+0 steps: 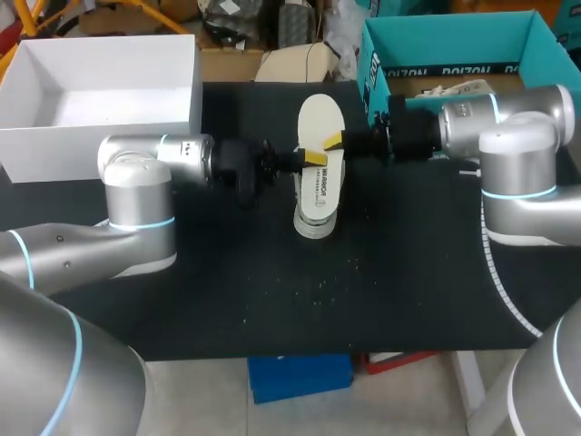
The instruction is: Take the shoe out of the shoebox, open the shoe tongue, remove and reinsert the insole, then place the shoe into the shoebox
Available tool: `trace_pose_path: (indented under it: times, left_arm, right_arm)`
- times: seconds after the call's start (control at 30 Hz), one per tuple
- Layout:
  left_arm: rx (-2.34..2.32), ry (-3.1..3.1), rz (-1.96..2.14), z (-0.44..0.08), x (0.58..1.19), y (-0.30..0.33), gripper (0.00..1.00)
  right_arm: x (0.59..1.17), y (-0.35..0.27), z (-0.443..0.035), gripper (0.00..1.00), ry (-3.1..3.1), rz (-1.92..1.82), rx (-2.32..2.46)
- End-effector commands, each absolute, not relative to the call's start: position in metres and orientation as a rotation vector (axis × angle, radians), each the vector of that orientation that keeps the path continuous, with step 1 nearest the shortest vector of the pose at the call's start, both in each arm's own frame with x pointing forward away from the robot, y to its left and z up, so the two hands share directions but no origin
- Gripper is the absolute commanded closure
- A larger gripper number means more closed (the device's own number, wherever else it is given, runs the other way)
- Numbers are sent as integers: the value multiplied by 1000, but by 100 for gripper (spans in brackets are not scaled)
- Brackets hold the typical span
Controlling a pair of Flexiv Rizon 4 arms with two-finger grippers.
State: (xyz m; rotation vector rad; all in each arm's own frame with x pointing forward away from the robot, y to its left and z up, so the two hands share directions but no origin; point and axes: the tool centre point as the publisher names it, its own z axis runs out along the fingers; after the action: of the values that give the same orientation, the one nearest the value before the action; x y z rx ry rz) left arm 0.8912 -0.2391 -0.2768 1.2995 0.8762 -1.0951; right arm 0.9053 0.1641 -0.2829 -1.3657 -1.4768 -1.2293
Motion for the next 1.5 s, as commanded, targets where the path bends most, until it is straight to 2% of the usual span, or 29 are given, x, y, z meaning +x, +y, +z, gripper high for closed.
trace_pose_path:
  times: [0.03,0.37,0.57,1.03,1.27,1.5]
  left_arm:
    - [1284,951,-1082,-275,878,-234,100]
    - [1391,1277,-1078,-281,833,-202,100]
    - [1564,1358,-885,-283,813,-181,100]
    - [1564,1358,-885,-283,813,-181,100]
    - [1559,1351,-1087,-290,806,-179,100]
    - [1631,1416,-1106,-303,797,-182,100]
  right_arm:
    - [901,155,-275,0,-1515,-1217,-1407]
    - [893,123,-256,0,-1861,-1240,-1461]
    - [890,119,-248,0,-2008,-1230,-1438]
    - [890,119,-248,0,-2008,-1230,-1438]
    - [860,112,-249,0,-2489,-1054,-1451]
    - [826,96,-255,0,-2557,-1056,-1478]
